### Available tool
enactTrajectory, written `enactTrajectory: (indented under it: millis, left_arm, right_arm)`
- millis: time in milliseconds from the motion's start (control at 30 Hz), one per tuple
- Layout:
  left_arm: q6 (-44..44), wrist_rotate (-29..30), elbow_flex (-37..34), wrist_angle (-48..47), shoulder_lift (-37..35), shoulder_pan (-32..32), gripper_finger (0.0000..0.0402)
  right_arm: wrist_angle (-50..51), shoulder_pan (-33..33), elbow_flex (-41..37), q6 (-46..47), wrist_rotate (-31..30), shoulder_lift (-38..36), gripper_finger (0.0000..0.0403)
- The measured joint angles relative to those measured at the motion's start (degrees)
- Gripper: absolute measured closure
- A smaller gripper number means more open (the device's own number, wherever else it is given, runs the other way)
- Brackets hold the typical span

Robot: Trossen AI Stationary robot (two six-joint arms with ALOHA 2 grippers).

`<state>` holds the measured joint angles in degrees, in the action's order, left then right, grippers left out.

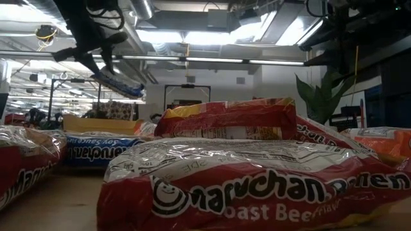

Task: Sort Maruchan noodles
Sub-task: Put the blue noodle pack into the yellow bin

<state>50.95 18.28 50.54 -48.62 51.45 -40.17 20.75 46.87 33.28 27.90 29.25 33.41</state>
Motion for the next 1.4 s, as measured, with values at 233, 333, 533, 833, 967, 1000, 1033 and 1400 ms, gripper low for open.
enactTrajectory:
  millis: [233,333,533,833,967,1000,1033,1400]
  left_arm:
    - [-1.54,-0.47,-2.87,3.45,3.41,-8.10,0.0272]
    - [-0.31,-2.85,-5.72,6.09,4.58,-10.77,0.0272]
    - [3.37,-8.04,-13.64,14.30,5.46,-14.26,0.0272]
    - [5.59,-10.92,-21.64,24.41,5.48,-16.62,0.0272]
    - [5.87,-11.42,-23.10,27.28,5.48,-16.62,0.0272]
    - [5.51,-11.53,-23.25,27.65,5.48,-16.62,0.0271]
    - [4.67,-11.60,-23.31,28.19,5.48,-16.62,0.0270]
    - [-0.51,-12.88,-23.37,34.24,5.48,-17.72,0.0183]
  right_arm:
    - [-0.02,0.01,0.00,-0.20,-0.37,0.00,0.0169]
    - [-0.02,0.02,0.00,-0.35,-0.37,0.00,0.0169]
    - [0.00,0.02,0.00,-1.22,-0.47,0.03,0.0169]
    - [-0.04,0.02,0.00,-1.42,-3.31,0.13,0.0169]
    - [-0.04,0.02,0.00,-1.44,-3.32,0.13,0.0169]
    - [-0.04,0.02,0.00,-1.42,-3.30,0.13,0.0169]
    - [-0.04,0.02,0.00,-1.42,-3.32,0.13,0.0169]
    - [-0.04,0.02,0.00,-1.44,-2.27,0.13,0.0169]
